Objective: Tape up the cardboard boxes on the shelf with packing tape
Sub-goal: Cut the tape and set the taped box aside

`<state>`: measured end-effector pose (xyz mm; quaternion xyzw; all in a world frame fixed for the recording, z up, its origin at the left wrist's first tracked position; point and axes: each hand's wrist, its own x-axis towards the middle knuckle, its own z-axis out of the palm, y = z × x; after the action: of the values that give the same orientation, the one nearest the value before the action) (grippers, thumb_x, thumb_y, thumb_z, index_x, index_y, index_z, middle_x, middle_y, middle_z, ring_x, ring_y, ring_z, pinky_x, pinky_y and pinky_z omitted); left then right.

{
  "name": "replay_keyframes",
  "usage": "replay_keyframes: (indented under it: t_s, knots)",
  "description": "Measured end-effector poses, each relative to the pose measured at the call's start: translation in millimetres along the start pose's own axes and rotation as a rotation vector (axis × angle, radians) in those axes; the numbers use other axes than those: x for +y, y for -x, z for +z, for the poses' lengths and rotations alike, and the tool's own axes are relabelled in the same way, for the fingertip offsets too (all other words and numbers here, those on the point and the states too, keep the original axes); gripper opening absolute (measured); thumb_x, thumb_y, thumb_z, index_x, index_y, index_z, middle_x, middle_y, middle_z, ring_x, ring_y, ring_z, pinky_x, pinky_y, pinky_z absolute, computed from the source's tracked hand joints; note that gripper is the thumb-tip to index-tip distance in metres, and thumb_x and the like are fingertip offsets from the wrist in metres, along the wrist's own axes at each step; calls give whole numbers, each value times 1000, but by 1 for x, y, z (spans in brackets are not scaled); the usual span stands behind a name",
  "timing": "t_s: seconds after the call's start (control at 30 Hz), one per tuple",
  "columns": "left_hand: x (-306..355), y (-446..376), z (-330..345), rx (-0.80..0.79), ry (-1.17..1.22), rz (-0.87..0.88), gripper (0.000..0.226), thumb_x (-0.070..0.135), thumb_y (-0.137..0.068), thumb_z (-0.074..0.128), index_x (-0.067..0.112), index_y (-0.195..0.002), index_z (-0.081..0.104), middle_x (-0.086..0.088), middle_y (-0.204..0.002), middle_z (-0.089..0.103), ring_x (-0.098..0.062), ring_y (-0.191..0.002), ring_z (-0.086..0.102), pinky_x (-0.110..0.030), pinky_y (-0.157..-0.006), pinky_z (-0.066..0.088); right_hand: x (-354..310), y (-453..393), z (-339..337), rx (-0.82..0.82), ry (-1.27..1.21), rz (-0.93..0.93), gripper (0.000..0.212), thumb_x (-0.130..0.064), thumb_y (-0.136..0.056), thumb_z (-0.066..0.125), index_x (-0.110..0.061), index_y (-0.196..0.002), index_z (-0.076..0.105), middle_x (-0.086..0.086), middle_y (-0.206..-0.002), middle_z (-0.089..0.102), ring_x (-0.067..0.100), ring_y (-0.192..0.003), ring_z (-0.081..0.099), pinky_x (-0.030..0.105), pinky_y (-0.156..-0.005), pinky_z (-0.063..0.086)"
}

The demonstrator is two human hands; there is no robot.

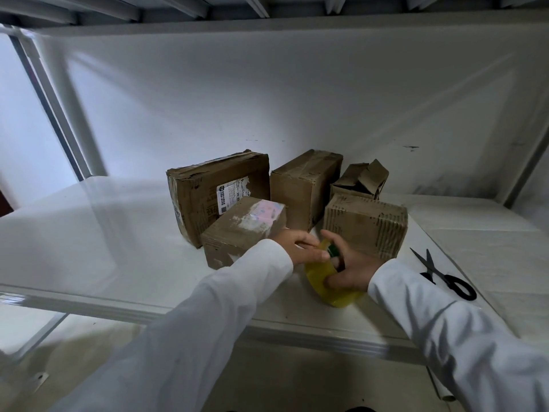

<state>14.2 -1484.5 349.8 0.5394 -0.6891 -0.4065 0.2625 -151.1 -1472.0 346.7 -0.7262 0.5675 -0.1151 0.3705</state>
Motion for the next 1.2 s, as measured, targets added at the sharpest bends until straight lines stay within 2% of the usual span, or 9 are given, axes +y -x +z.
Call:
replay_keyframes:
  t_s: [0.13, 0.3, 0.4, 0.6, 0.7, 0.77, 0.93, 1.07, 1.2]
  knots:
    - [4, -2, -2, -32, 59, -47, 29, 18, -78, 76, 12, -104, 64, 6, -84, 60, -18, -97, 58, -34, -98, 47, -2, -2, -1, -11, 6, 12, 99, -13, -81, 68, -31, -149, -1, 8, -151, 25, 28, -133, 33, 24, -92, 32]
    - [6, -5, -5, -59, 13, -10, 26, 19, -81, 73, 10, -104, 65, 1, -88, 63, -18, -97, 57, -33, -96, 46, -6, 4, -4, -68, -41, 17, 117, -22, -60, 72, -32, -149, -2, 4, -143, 30, 23, -127, 36, 24, -90, 33]
    - [6, -6, -5, -6, -35, 38, 22, 18, -89, 65, 5, -106, 67, -6, -99, 64, -16, -97, 56, -24, -87, 43, -2, 7, -5, -103, -76, -1, 105, -4, -78, 70, -32, -149, -2, -2, -122, 38, 15, -112, 38, 23, -86, 34]
    - [5, -8, 6, 100, -95, 20, 13, 12, -94, 55, 10, -97, 68, -10, -97, 64, -20, -92, 56, -28, -84, 45, -1, 9, -6, -91, -96, -13, 97, -1, -82, 64, -32, -149, 1, -4, -119, 34, 12, -108, 34, 23, -85, 33]
    - [6, -9, 11, 110, -151, 9, 16, 13, -95, 50, 11, -94, 66, -8, -91, 61, -21, -86, 55, -29, -80, 45, -2, 10, -5, -74, -88, -22, 109, -11, -71, 74, -34, -148, 1, -4, -123, 30, 13, -110, 33, 23, -86, 32]
    - [4, -10, 12, 117, -134, 0, 15, 14, -95, 51, 13, -94, 66, -8, -93, 63, -23, -89, 58, -32, -83, 47, -2, 10, -4, -67, -96, -22, 115, -20, -59, 71, -36, -148, 1, -4, -125, 30, 14, -112, 35, 25, -87, 34]
    - [1, -8, 6, 107, 3, -5, 9, 14, -91, 61, 19, -86, 66, -6, -93, 64, -25, -96, 60, -36, -88, 50, 0, 9, -4, -71, -107, -24, 116, -25, -52, 65, -37, -148, 0, -4, -126, 34, 17, -113, 39, 27, -87, 37]
    - [13, -10, 4, 128, -146, 35, 17, 10, -89, 58, 21, -80, 67, -6, -97, 69, -25, -98, 62, -37, -91, 51, 0, 7, -5, -90, -106, -15, 116, -25, -51, 64, -38, -147, 0, -5, -126, 34, 18, -114, 39, 28, -89, 38]
    - [22, -14, 3, 102, -388, 37, 13, 11, -88, 55, 18, -81, 63, -10, -95, 67, -21, -87, 58, -28, -79, 48, 1, 7, -4, -87, -101, -28, 115, -24, -52, 64, -36, -148, 2, -6, -116, 45, 16, -109, 44, 25, -83, 39]
